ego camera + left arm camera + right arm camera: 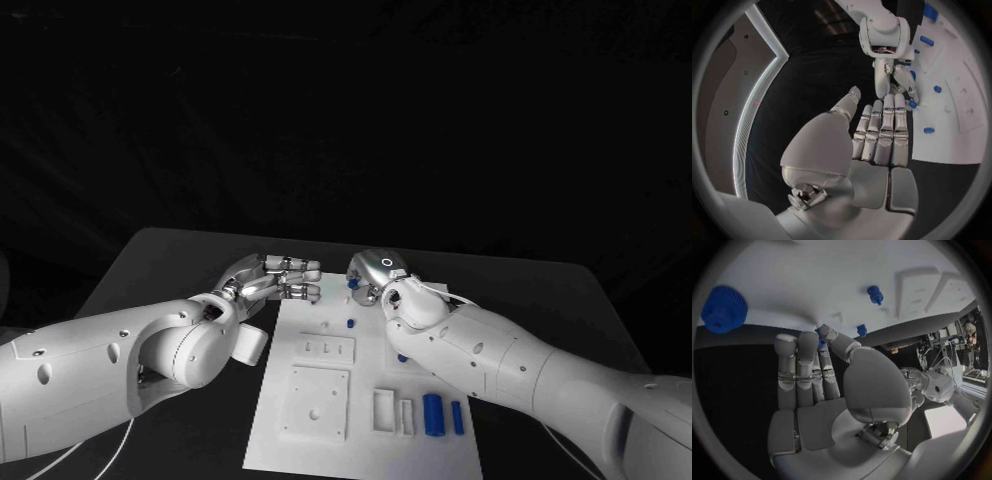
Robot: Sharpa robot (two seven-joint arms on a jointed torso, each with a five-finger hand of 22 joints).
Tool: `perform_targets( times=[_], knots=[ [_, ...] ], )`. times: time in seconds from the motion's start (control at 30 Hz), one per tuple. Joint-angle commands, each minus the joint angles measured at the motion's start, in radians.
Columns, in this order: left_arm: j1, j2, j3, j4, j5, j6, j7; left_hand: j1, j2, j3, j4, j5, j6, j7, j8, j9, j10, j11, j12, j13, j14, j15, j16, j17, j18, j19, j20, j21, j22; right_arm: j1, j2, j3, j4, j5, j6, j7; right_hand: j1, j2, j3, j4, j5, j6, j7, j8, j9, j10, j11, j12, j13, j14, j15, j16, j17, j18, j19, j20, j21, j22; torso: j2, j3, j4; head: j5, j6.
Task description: Assemble the parts on the task board
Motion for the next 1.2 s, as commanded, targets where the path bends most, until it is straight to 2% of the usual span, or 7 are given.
perform_targets(
  times=[0.03, 0.37, 0.53, 0.67, 0.83, 1.07, 1.2],
  knots=[
    [0.003, 0.002, 0.001, 0.001, -0.004, -0.001, 0.005, 0.000, 0.001, -0.003, -0.002, 0.004, 0.007, 0.002, 0.001, 0.001, -0.008, 0.000, -0.006, 0.000, -0.002, 0.003, -0.003, -0.001, -0.008, -0.007, -0.001, 0.002, -0.001, 0.000, 0.002, 0.000, 0.003, -0.002, 0.012, 0.005, -0.002, 0.008, 0.000, -0.004, 0.003, 0.005, 0.000, 0.007, 0.006, 0.015, -0.011, 0.001, 0.001, 0.001, -0.007, -0.003, 0.001, 0.006, 0.018, -0.002, -0.003, 0.049, 0.001, -0.0013, 0.0005, 0.001, 0.001],
    [0.005, 0.007, 0.001, 0.000, -0.006, -0.002, 0.004, 0.000, 0.001, -0.003, -0.002, 0.004, 0.007, 0.002, 0.001, 0.001, -0.008, 0.000, -0.006, 0.000, -0.002, 0.003, -0.003, -0.001, -0.008, -0.007, -0.001, 0.002, -0.001, 0.004, 0.013, 0.000, -0.012, 0.002, 0.039, -0.003, -0.004, 0.009, -0.001, -0.003, 0.004, 0.004, 0.000, 0.006, 0.005, 0.013, -0.011, 0.001, 0.001, 0.001, -0.006, -0.004, 0.000, 0.007, 0.019, -0.001, -0.016, 0.052, 0.003, -0.0014, -0.0002, -0.002, 0.001],
    [0.007, 0.009, 0.001, 0.000, -0.007, -0.002, 0.004, 0.000, 0.001, -0.003, -0.002, 0.004, 0.007, 0.002, 0.001, 0.001, -0.008, 0.000, -0.006, 0.000, -0.002, 0.003, -0.003, -0.001, -0.008, -0.007, -0.001, 0.002, -0.001, 0.006, 0.020, 0.000, -0.028, -0.002, 0.055, -0.019, -0.004, 0.010, -0.002, -0.003, 0.003, 0.002, 0.001, 0.007, 0.005, 0.010, -0.010, 0.001, 0.001, 0.001, -0.006, -0.004, -0.001, 0.006, 0.019, 0.000, -0.020, 0.052, 0.003, -0.0034, -0.0004, -0.003, 0.002],
    [0.008, 0.010, 0.001, 0.000, -0.008, 0.000, 0.002, 0.000, 0.001, -0.003, -0.002, 0.004, 0.007, 0.002, 0.001, 0.001, -0.008, 0.000, -0.006, 0.000, -0.002, 0.003, -0.003, -0.001, -0.008, -0.007, -0.001, 0.002, -0.001, 0.008, 0.023, -0.001, -0.035, -0.005, 0.060, -0.026, -0.004, 0.009, -0.002, -0.003, 0.007, 0.001, 0.001, 0.007, 0.005, 0.010, -0.010, 0.001, 0.001, 0.001, -0.006, -0.005, -0.001, 0.006, 0.020, 0.000, -0.022, 0.053, 0.005, -0.0022, -0.0018, 0.000, 0.002],
    [0.012, 0.015, 0.001, -0.001, -0.010, 0.002, 0.000, 0.000, 0.001, -0.003, -0.002, 0.004, 0.007, 0.002, 0.001, 0.001, -0.008, 0.000, -0.006, 0.000, -0.002, 0.003, -0.003, -0.001, -0.008, -0.007, -0.001, 0.002, -0.001, 0.008, 0.026, -0.002, -0.038, -0.007, 0.069, -0.028, -0.004, 0.009, -0.001, -0.003, 0.008, 0.001, 0.001, 0.007, 0.006, 0.010, -0.010, 0.001, 0.001, 0.001, -0.006, -0.005, -0.001, 0.006, 0.020, -0.001, -0.023, 0.053, 0.004, -0.0050, -0.0018, 0.000, 0.000],
    [0.014, 0.017, 0.001, 0.003, -0.011, 0.003, -0.002, 0.000, 0.001, -0.003, -0.002, 0.004, 0.007, 0.002, 0.001, 0.001, -0.008, 0.000, -0.006, 0.000, -0.002, 0.003, -0.003, -0.001, -0.008, -0.007, -0.001, 0.002, -0.001, 0.008, 0.032, -0.004, -0.048, 0.003, 0.077, -0.014, -0.006, 0.009, -0.001, -0.003, 0.009, 0.000, 0.002, 0.006, 0.005, 0.008, -0.009, 0.001, 0.001, 0.000, -0.005, -0.006, -0.002, 0.006, 0.020, 0.000, -0.031, 0.053, 0.006, -0.0032, 0.0011, 0.001, 0.000],
    [0.015, 0.018, 0.001, 0.005, -0.011, 0.003, -0.002, 0.000, 0.001, -0.003, -0.002, 0.004, 0.007, 0.002, 0.001, 0.001, -0.008, 0.000, -0.006, 0.000, -0.002, 0.003, -0.003, -0.001, -0.008, -0.007, -0.001, 0.002, -0.001, 0.008, 0.039, -0.007, -0.058, 0.040, 0.067, 0.013, -0.032, -0.014, -0.045, 0.015, 0.018, -0.080, 0.021, 0.003, -0.003, -0.089, 0.018, 0.001, -0.001, -0.007, 0.014, -0.021, -0.009, 0.016, 0.003, 0.014, -0.117, 0.031, 0.006, -0.0037, 0.0002, 0.005, -0.002]
  ],
)
